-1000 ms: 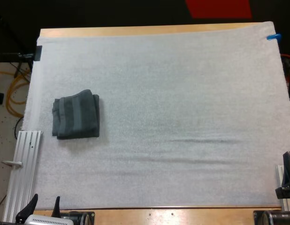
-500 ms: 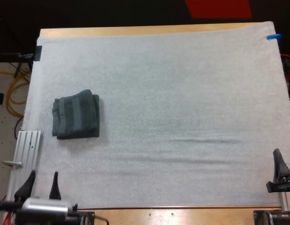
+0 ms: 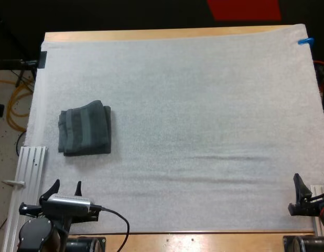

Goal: Pick towel from pile fold and stack

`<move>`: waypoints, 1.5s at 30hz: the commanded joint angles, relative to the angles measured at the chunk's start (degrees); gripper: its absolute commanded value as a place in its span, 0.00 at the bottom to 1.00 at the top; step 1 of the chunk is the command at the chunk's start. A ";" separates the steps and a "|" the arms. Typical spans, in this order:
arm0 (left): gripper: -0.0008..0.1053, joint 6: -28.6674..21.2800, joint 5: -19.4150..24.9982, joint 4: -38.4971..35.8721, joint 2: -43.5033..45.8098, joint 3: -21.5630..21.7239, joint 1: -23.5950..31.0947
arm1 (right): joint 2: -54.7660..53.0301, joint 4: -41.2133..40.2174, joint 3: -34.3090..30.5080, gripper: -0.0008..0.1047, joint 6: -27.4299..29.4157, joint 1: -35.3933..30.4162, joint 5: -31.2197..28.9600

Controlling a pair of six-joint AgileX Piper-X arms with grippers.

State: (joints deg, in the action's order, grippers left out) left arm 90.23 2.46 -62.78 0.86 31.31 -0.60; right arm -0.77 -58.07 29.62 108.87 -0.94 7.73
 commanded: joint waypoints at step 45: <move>0.44 1.27 0.41 7.67 7.82 -3.44 0.14 | -2.16 0.34 -0.12 0.66 0.59 0.04 0.08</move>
